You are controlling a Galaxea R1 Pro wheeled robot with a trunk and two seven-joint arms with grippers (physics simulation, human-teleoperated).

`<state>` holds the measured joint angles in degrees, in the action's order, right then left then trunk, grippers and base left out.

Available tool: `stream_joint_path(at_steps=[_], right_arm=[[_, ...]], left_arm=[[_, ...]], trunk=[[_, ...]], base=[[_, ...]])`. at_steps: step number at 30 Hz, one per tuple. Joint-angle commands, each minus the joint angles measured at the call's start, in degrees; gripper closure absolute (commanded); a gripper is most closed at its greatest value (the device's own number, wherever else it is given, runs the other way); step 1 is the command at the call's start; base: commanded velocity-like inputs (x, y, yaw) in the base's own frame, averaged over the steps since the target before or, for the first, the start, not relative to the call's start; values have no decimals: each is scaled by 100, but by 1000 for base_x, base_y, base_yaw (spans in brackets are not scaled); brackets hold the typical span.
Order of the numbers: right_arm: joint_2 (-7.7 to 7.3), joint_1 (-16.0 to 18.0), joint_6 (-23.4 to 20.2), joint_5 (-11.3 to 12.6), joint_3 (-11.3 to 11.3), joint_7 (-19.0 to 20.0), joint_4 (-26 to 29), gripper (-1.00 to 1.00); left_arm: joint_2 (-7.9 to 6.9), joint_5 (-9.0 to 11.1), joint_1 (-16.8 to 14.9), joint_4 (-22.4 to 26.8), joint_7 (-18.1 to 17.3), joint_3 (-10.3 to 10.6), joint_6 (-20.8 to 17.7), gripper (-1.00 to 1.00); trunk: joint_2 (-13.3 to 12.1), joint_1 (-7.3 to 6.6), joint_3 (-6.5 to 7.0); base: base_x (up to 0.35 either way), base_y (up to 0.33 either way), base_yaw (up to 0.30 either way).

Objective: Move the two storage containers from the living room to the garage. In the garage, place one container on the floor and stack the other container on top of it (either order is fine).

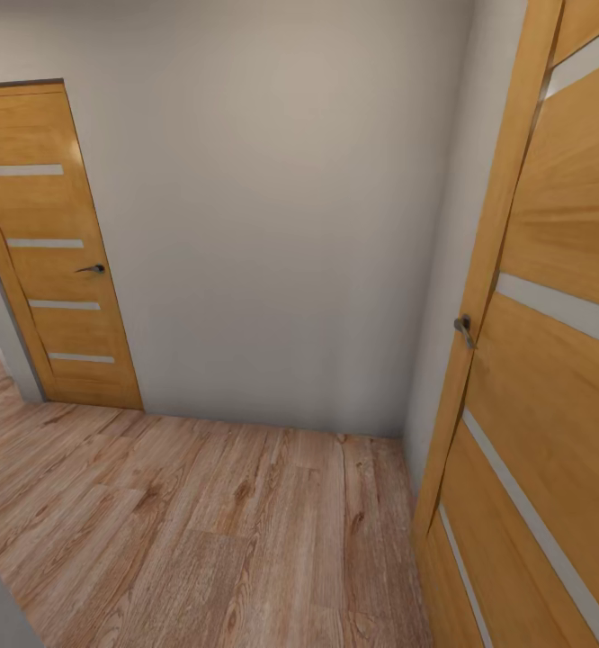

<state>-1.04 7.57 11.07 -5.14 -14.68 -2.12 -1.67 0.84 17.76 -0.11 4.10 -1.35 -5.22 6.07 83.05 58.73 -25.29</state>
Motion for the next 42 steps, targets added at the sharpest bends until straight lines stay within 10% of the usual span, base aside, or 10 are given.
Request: stream_joint_path(at_steps=[1,42], right_arm=[[3,7,31,-44,-1,-11,-18,-100],[-19,7,53,-39,0,10,-18,-100]], left_arm=[[-1,3,-3,5,-14,-40,11,-100],[-5,-9,-7,7,-14,-31,8,-100]], trunk=[[3,0,-5],[3,0,-5]], base=[[0,0,0],[175,0,0]])
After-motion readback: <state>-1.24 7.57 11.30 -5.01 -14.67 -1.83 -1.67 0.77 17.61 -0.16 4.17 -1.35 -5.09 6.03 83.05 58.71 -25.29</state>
